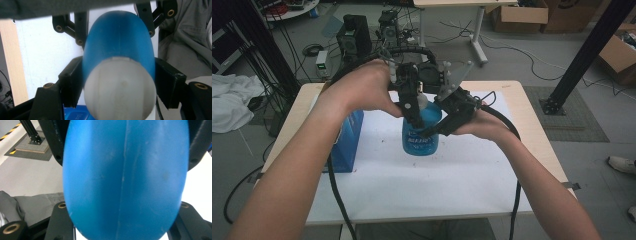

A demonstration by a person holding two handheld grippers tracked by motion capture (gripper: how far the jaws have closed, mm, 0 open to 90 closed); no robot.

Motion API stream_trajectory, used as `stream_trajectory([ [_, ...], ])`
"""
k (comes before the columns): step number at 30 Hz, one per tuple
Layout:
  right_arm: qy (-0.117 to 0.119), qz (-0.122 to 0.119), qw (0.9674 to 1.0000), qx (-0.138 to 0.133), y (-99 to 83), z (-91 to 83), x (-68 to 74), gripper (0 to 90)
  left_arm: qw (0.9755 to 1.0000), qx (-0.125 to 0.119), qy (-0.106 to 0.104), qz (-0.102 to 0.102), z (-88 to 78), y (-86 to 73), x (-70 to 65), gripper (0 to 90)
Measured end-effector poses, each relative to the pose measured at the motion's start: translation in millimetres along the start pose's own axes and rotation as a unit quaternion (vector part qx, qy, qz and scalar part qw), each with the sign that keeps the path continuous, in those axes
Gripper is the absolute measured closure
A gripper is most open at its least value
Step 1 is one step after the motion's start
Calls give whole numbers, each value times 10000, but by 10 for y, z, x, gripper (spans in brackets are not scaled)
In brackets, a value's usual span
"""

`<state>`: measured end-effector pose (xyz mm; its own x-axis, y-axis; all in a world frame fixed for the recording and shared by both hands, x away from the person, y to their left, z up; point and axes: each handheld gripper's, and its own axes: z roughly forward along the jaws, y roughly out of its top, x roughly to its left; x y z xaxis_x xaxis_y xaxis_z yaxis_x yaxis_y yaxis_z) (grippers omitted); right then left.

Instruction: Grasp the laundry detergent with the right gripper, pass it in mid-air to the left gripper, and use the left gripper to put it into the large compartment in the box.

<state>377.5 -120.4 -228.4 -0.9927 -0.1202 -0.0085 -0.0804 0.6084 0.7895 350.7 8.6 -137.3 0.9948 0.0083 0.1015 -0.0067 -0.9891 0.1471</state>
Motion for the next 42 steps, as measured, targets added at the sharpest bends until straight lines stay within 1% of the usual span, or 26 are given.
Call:
stream_trajectory([
  [4,-13,-12,10000,23,-1,1,-4,460,10000,7,58,-10,9,4,-3,366],
  [6,-3,-12,10000,39,-2,1,-6,460,10000,32,88,32,11,10,0,378],
  [12,-25,80,9999,56,1,7,-8,459,9998,80,156,32,12,20,2,383],
  [15,-64,60,10000,0,2,0,-13,453,9997,64,195,90,-9,18,7,385],
  [16,-88,18,10000,-23,0,-1,-18,449,9998,50,189,93,-13,15,9,386],
  [19,-77,15,9999,-104,-4,8,-27,440,9998,50,172,81,-23,2,19,387],
  [21,-37,31,9999,-135,-8,13,-33,417,9999,40,152,63,-22,-7,19,386],
  [22,-107,53,9998,-172,-12,9,-34,347,9999,62,142,59,-26,-10,21,387],
  [23,-185,128,9994,-246,-13,-1,-38,275,9999,58,126,35,-27,-15,26,387],
  [24,-180,216,9992,-301,-16,-12,-48,232,9999,65,118,6,-31,-19,29,387],
  [25,-167,260,9990,-324,-21,-28,-55,210,9999,74,105,-35,-36,-22,35,387],
  [26,-228,258,9988,-337,-29,-41,-58,178,9999,90,94,-45,-42,-23,41,387],
  [27,-285,279,9987,-330,-40,-48,-63,142,9998,83,86,-136,-51,-24,40,388],
  [28,-309,294,9987,-276,-55,-54,-76,155,9997,128,92,-169,-69,-24,50,388],
  [29,-367,278,9989,-132,-72,-61,-82,147,9997,128,92,-169,-69,-24,50,388],
  [30,-484,248,9985,10,-95,-66,-81,147,9993,172,125,-323,-108,-29,68,388],
  [31,-509,266,9983,112,-123,-74,-88,148,9988,208,131,-419,-131,-36,87,388],
  [33,-558,380,9974,264,-190,-102,-100,148,9970,273,141,-715,-176,-65,126,388],
  [34,-573,405,9969,349,-227,-121,-109,150,9970,273,141,-715,-176,-65,126,388],
  [35,-594,451,9963,424,-263,-147,-116,151,9943,350,155,-999,-228,-107,174,388],
  [36,-660,481,9954,503,-300,-176,-125,152,9924,365,170,-1162,-253,-135,199,388],
  [37,-708,526,9942,620,-337,-204,-133,152,9898,402,172,-1359,-284,-166,229,388],
  [39,-808,625,9913,824,-410,-265,-152,157,9833,447,183,-1755,-329,-238,282,388],
  [40,-852,649,9897,947,-449,-294,-159,159,9833,447,183,-1755,-329,-238,282,388],
  [41,-879,705,9880,1060,-486,-325,-165,175,9755,489,204,-2135,-378,-324,341,388],
  [42,-910,726,9863,1170,-524,-354,-174,180,9706,524,209,-2341,-403,-371,366,388],
])
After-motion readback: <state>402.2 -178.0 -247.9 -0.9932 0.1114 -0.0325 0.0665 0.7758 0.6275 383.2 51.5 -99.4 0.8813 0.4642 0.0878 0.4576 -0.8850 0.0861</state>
